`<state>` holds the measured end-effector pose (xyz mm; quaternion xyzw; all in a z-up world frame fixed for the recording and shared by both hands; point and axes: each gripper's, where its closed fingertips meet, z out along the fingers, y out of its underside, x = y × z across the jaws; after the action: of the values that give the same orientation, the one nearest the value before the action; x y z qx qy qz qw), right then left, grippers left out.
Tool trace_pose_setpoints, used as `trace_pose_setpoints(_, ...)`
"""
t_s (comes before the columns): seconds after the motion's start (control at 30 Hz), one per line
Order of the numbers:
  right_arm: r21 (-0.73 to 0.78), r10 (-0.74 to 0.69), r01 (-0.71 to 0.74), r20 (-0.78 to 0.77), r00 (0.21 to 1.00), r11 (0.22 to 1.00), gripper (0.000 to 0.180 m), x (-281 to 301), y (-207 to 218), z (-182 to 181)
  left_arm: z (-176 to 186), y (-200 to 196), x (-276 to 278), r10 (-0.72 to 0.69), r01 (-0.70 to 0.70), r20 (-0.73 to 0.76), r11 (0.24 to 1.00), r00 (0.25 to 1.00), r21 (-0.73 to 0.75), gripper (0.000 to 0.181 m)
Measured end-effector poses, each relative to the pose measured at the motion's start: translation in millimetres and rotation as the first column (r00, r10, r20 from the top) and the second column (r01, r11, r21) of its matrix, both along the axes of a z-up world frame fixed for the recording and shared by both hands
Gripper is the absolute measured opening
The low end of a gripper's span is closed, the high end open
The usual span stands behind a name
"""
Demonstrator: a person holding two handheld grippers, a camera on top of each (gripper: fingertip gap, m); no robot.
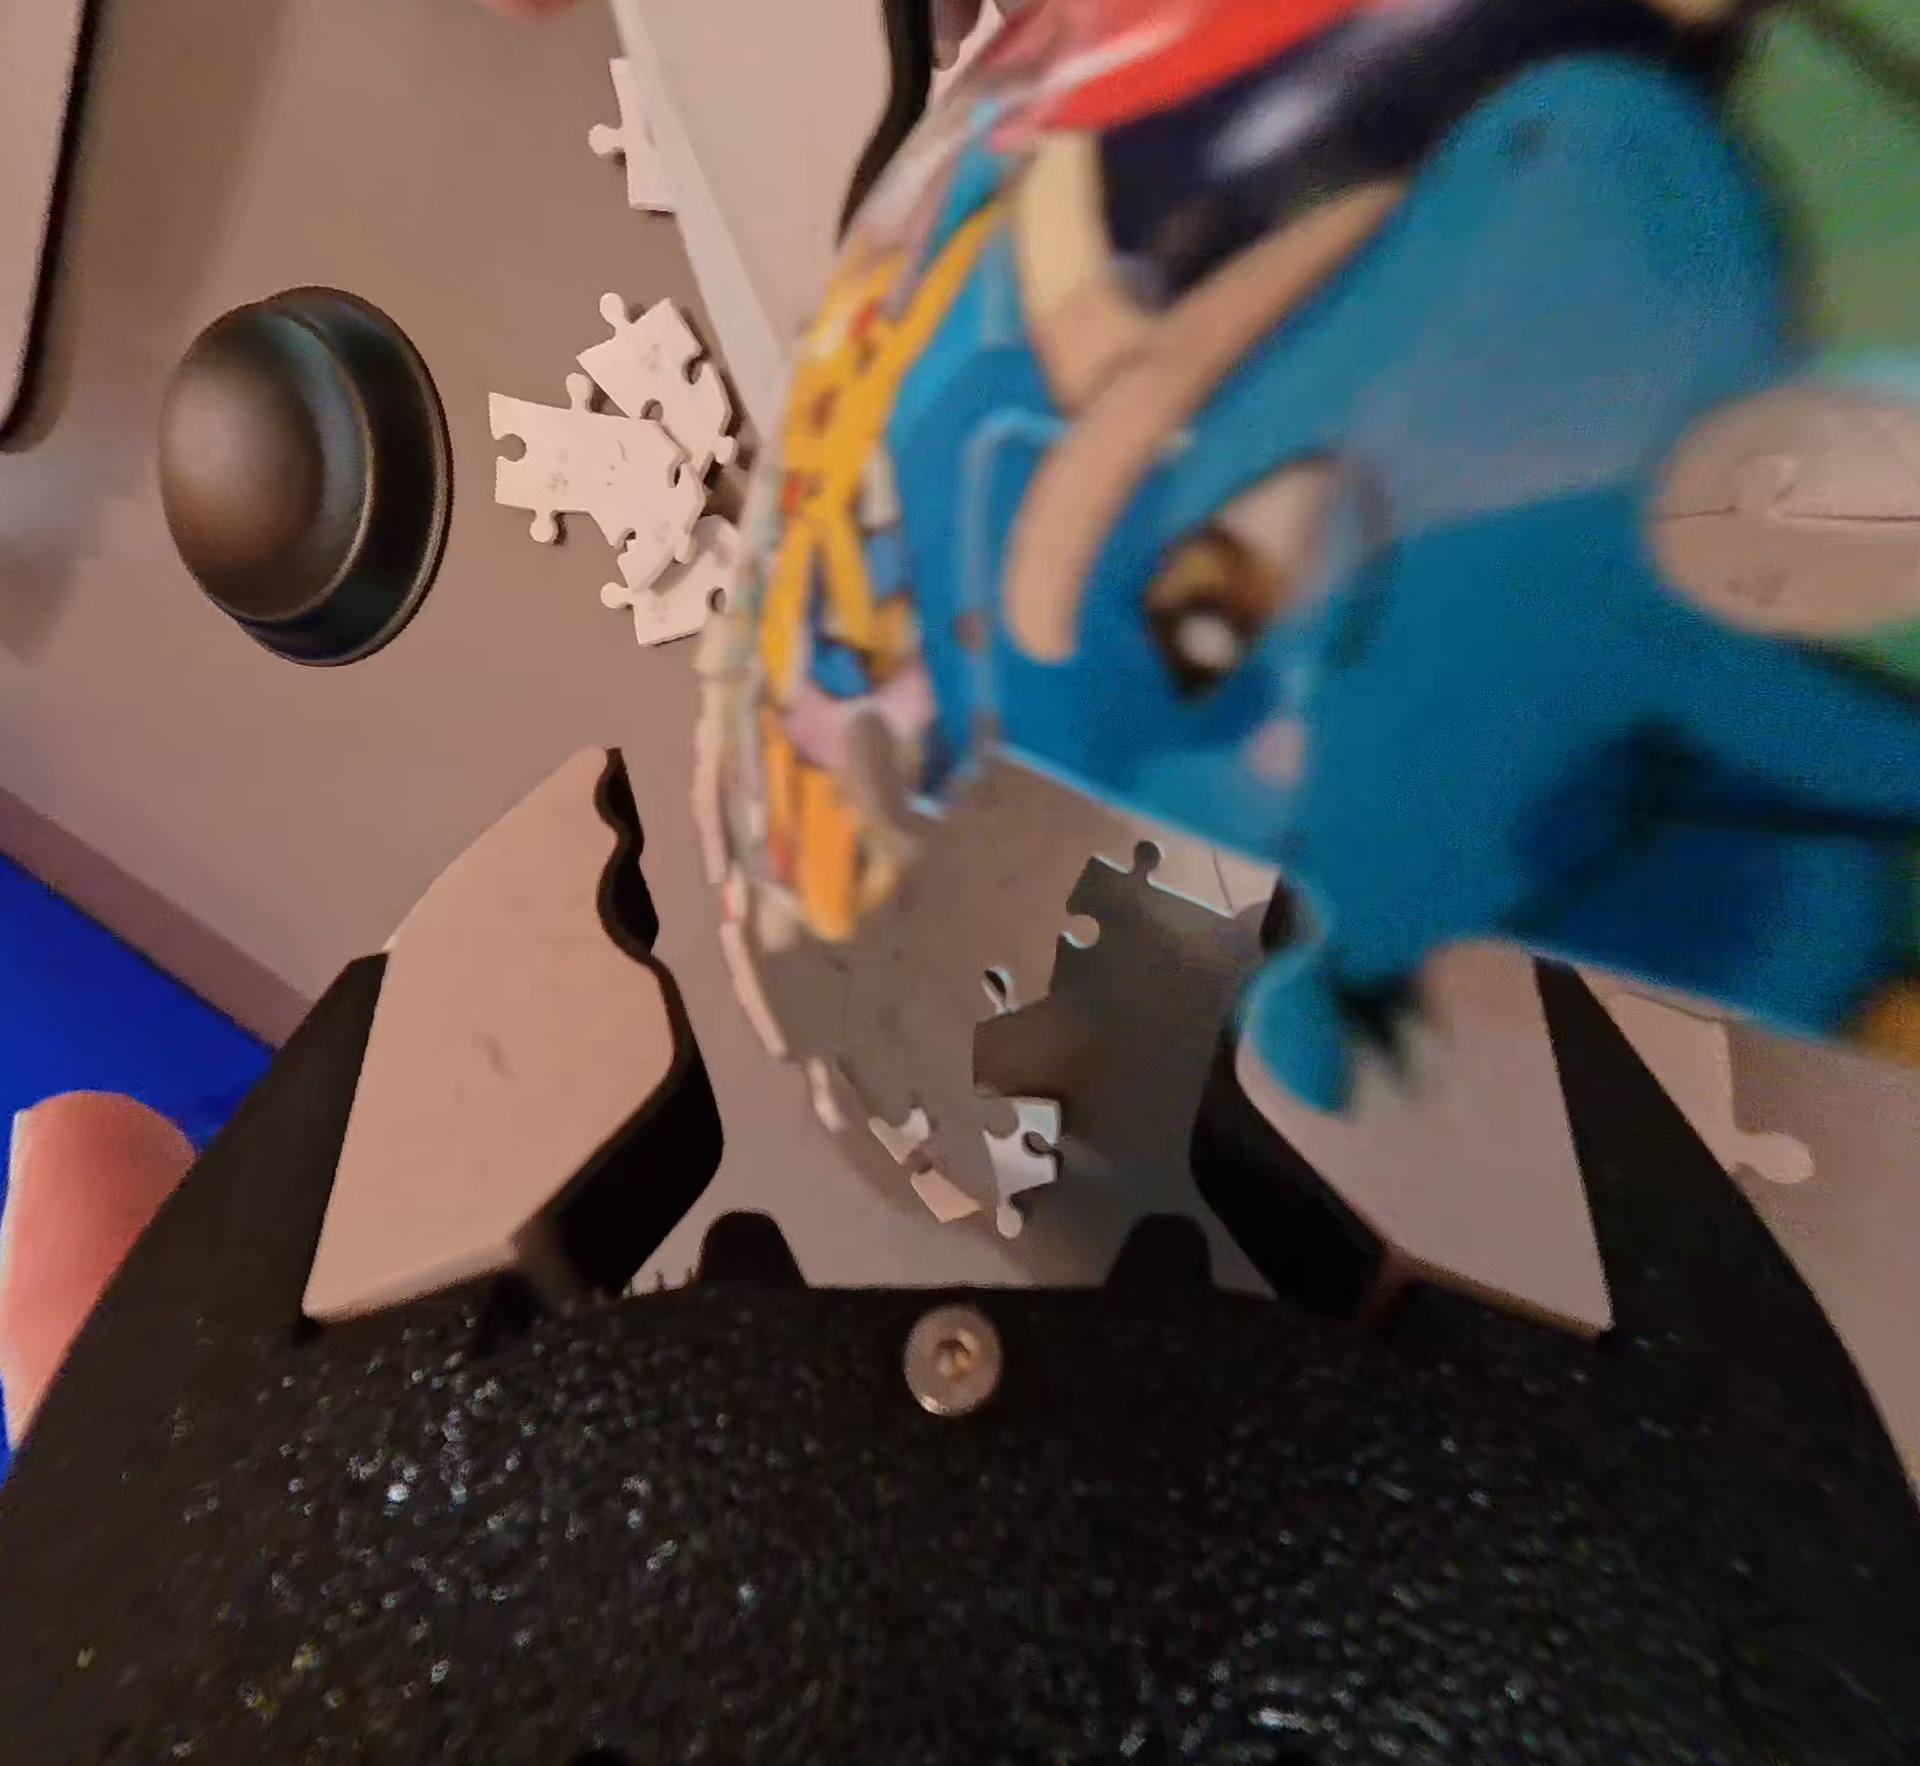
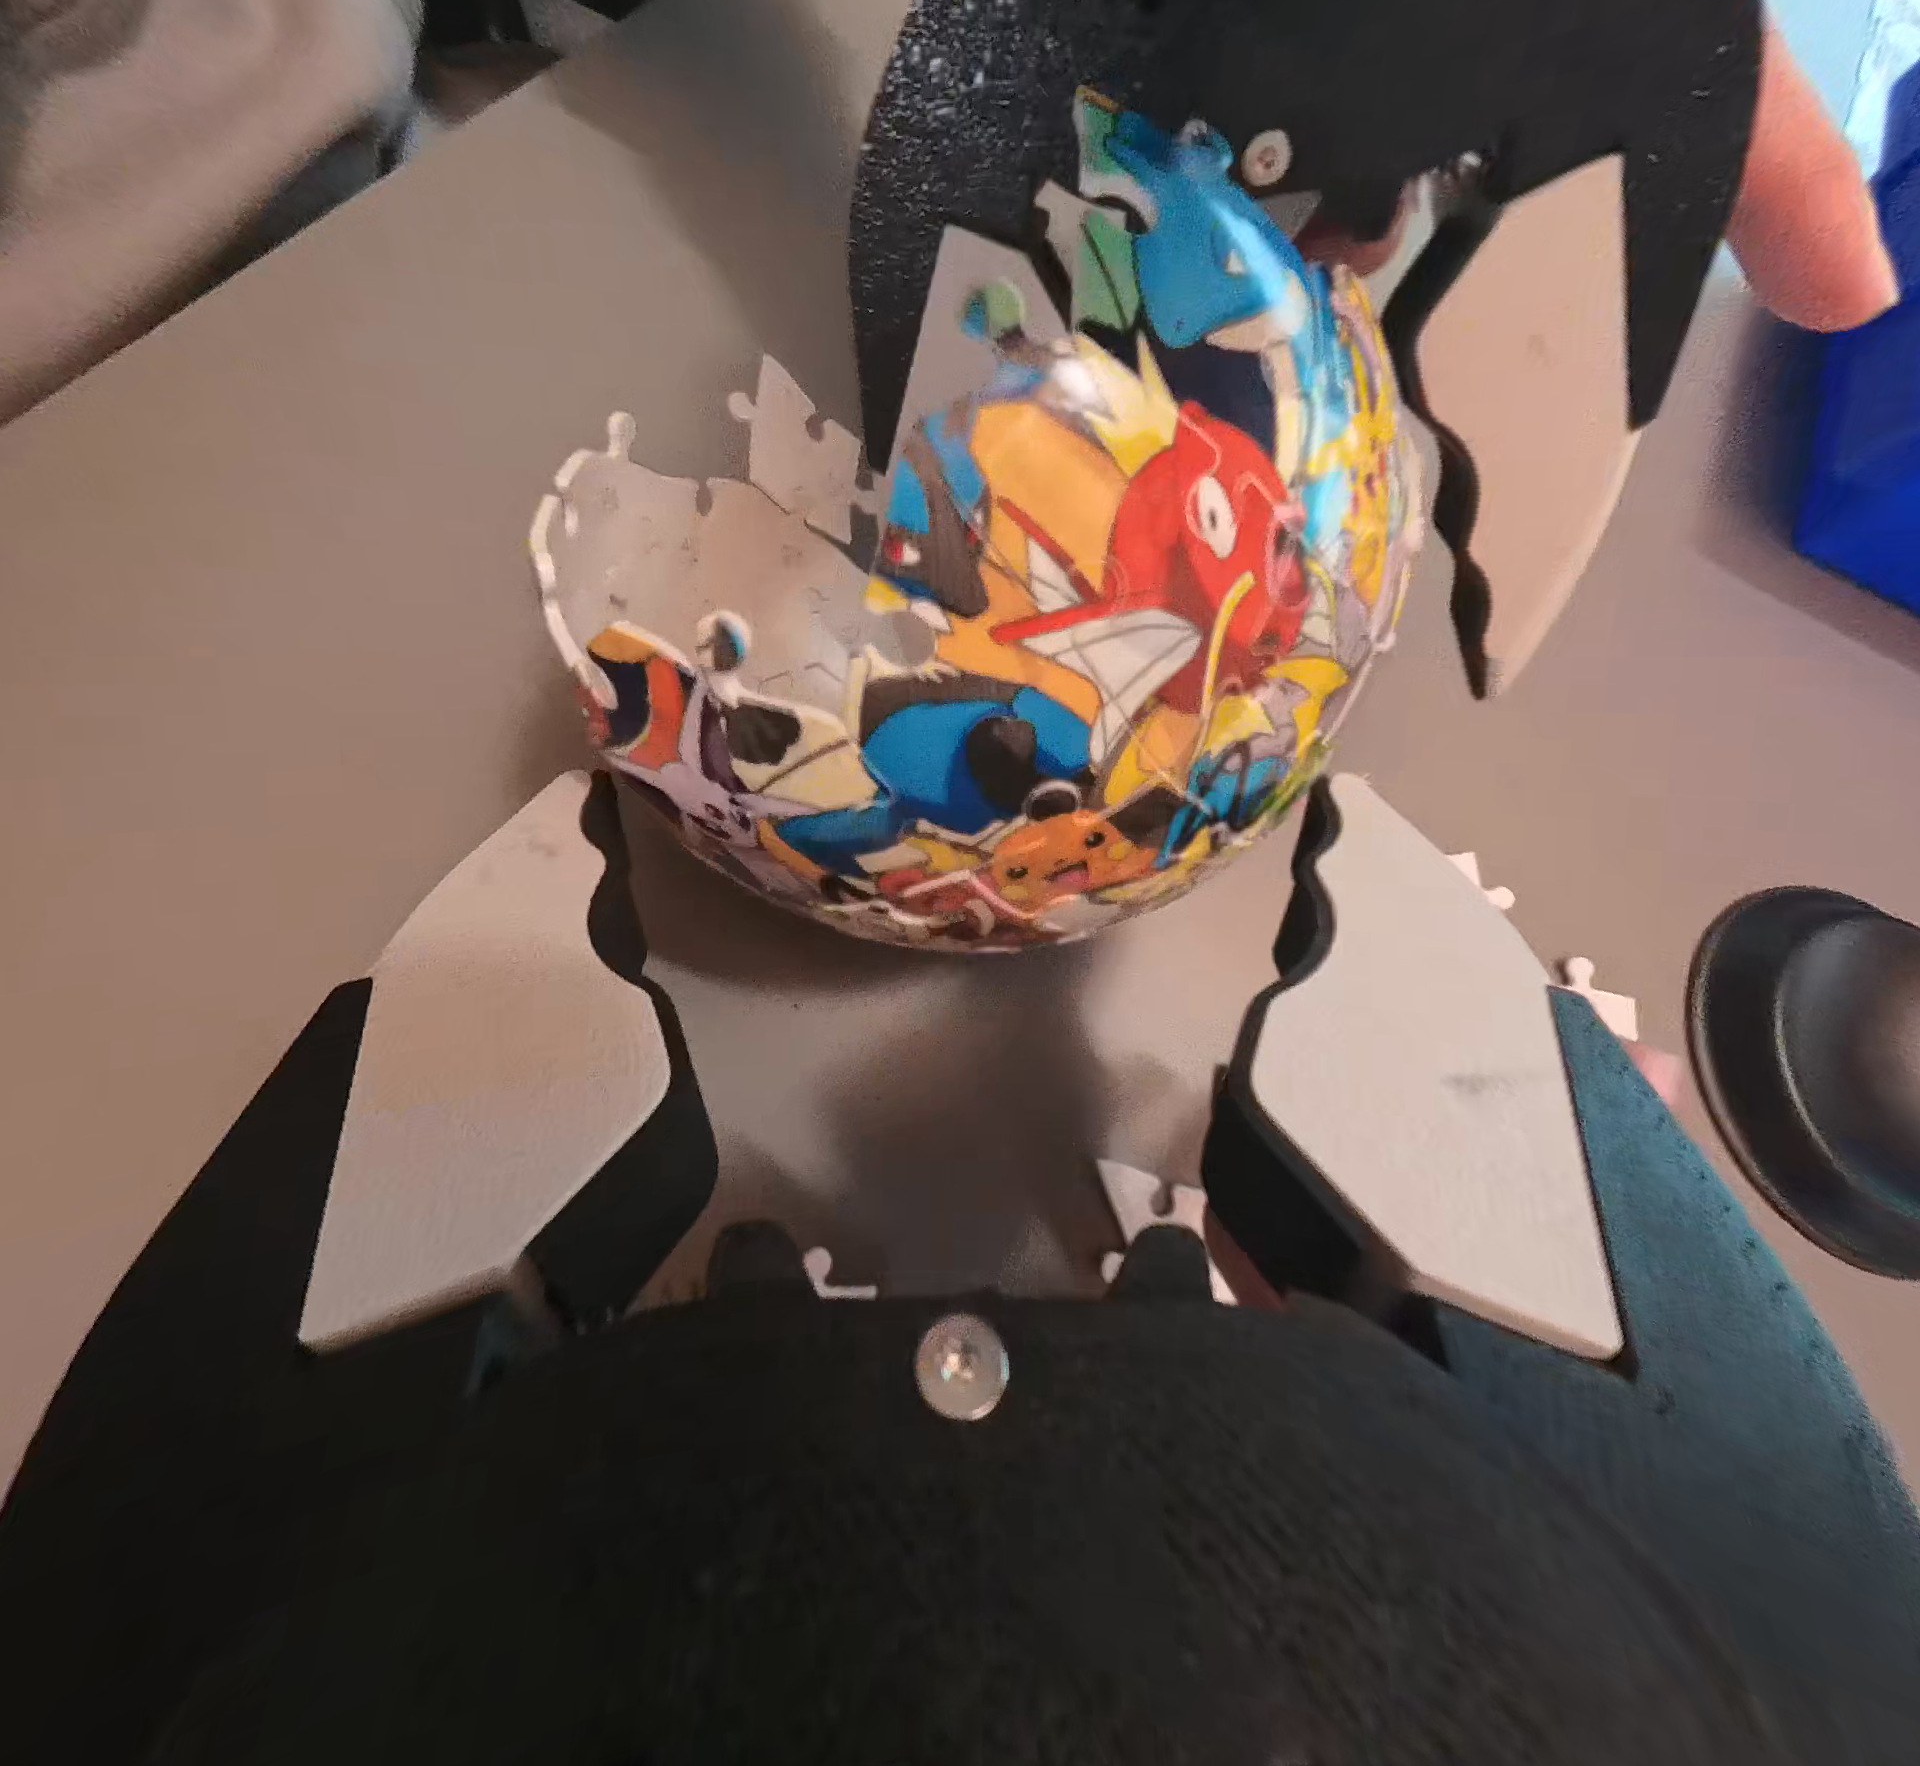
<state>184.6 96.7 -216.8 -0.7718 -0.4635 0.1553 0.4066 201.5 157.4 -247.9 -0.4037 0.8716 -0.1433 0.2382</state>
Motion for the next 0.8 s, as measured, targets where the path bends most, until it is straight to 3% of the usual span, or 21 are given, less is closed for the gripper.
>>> trace_pose_setpoints(0.03,0.007,-0.016,0.016,0.024,1.0,1.0,0.121,-2,0,-1,0,0,0,0.001,-0.001,0.004,1.0,1.0,-0.003,0.115)
trace_pose_setpoints(0.4,0.052,-0.167,0.159,0.286,0.944,0.986,0.123,3,-6,-9,1,9,-7,0.087,-0.086,0.014,0.995,0.996,-0.054,0.112)
trace_pose_setpoints(0.8,0.077,-0.205,0.191,0.276,0.939,0.978,0.121,-10,-4,-4,-1,12,-15,0.133,-0.133,0.001,0.988,0.991,-0.076,0.105)
